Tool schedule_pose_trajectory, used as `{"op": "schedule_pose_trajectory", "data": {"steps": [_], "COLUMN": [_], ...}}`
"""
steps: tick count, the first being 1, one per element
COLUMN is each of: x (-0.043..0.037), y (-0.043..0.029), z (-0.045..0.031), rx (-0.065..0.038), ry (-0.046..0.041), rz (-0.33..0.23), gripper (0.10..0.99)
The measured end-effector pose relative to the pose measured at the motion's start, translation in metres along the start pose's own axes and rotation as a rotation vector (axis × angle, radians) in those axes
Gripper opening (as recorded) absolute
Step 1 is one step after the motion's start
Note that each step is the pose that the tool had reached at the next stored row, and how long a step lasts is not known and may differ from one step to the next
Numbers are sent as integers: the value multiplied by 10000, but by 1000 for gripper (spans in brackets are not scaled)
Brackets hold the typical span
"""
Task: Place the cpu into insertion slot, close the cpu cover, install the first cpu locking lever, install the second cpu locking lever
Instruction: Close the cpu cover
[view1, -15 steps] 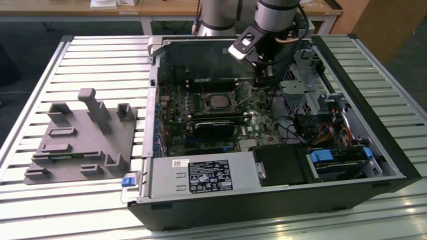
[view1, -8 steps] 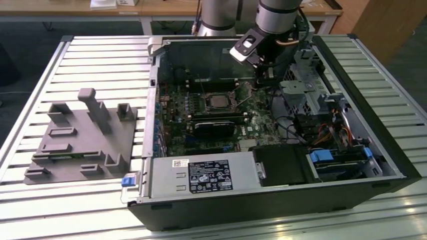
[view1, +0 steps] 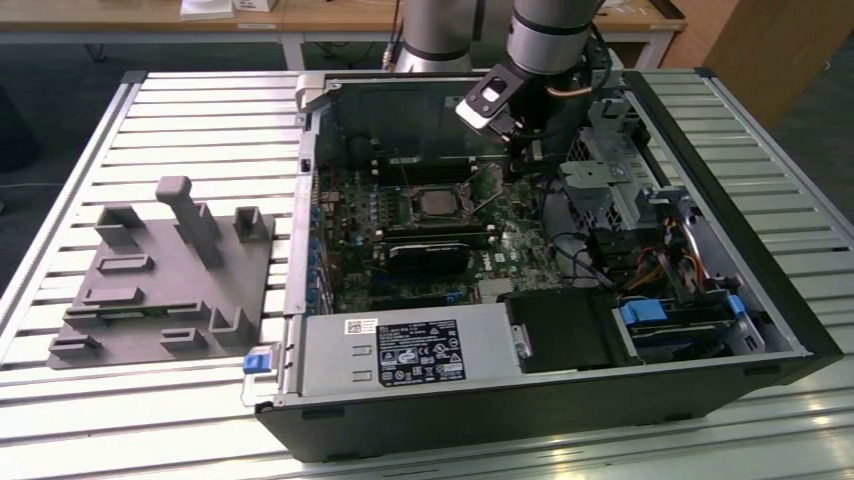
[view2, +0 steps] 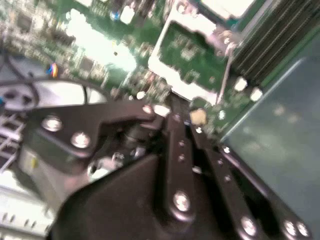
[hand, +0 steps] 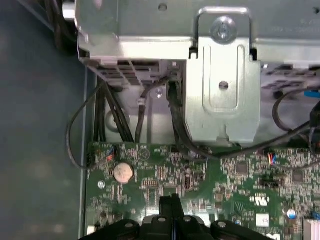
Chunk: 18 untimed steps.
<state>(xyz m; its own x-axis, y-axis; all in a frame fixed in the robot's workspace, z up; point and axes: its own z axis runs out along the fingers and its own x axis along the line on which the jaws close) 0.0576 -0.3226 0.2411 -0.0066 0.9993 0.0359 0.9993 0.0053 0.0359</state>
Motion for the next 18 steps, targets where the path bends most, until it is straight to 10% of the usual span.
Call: {"op": "schedule_pose_trajectory", "data": {"steps": [18], "x": [1], "y": [-101], "z": [-1], "rx": [-1], "ry": [2], "rz": [0], "gripper": [106]}}
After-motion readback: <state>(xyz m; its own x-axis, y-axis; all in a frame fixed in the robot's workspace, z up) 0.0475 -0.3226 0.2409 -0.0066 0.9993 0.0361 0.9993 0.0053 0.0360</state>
